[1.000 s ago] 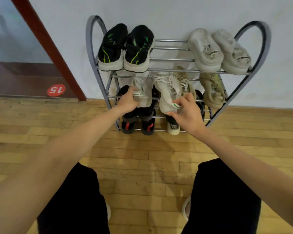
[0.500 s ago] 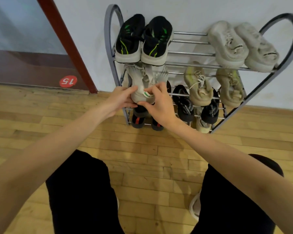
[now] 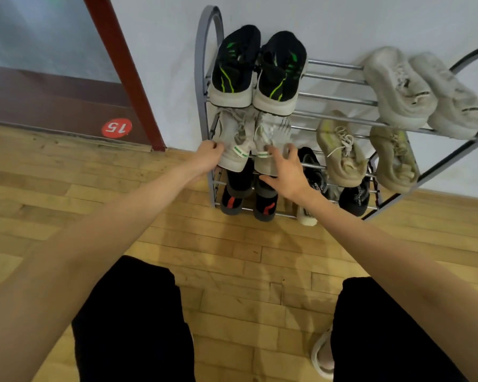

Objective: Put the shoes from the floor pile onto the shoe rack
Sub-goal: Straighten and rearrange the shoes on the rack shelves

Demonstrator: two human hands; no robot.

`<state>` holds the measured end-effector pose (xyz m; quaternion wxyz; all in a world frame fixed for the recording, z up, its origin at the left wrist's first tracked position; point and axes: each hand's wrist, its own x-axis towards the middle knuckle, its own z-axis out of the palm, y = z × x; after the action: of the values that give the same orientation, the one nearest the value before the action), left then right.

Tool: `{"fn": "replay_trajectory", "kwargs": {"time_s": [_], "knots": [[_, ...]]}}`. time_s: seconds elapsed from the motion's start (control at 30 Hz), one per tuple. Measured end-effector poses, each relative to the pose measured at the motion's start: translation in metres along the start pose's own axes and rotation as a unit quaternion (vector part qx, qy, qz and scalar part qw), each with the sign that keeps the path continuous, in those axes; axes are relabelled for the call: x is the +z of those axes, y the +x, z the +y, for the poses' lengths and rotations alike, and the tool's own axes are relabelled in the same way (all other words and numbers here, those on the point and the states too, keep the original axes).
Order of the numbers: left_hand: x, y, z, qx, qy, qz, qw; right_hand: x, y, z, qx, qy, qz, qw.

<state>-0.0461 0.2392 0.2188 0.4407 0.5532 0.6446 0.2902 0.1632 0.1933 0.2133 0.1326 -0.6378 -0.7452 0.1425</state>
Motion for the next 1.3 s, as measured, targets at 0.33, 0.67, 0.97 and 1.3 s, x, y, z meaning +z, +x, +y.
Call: {"fn": "replay_trajectory", "kwargs": {"time_s": [0.33,0.67,0.97,1.3], "knots": [[0.008,0.032,0.011,-0.039,-0.052,0.048,0.997,0.005,0.020,0.012,-0.040,-0.050,0.034,0.997],[0.019,0.017,-0.002,0.082,0.164,0.043,0.982,0.011,0.012,0.009,-0.038,0.048,0.098,0.993],[0.012,0.017,-0.010,0.183,0.269,0.089,0.941,0.008,0.039,-0.007,-0.041,0.069,0.133,0.988],[0.013,0.008,0.002,0.160,0.315,0.054,0.934,0.012,0.043,0.004,-0.084,0.088,0.057,0.991]]}}
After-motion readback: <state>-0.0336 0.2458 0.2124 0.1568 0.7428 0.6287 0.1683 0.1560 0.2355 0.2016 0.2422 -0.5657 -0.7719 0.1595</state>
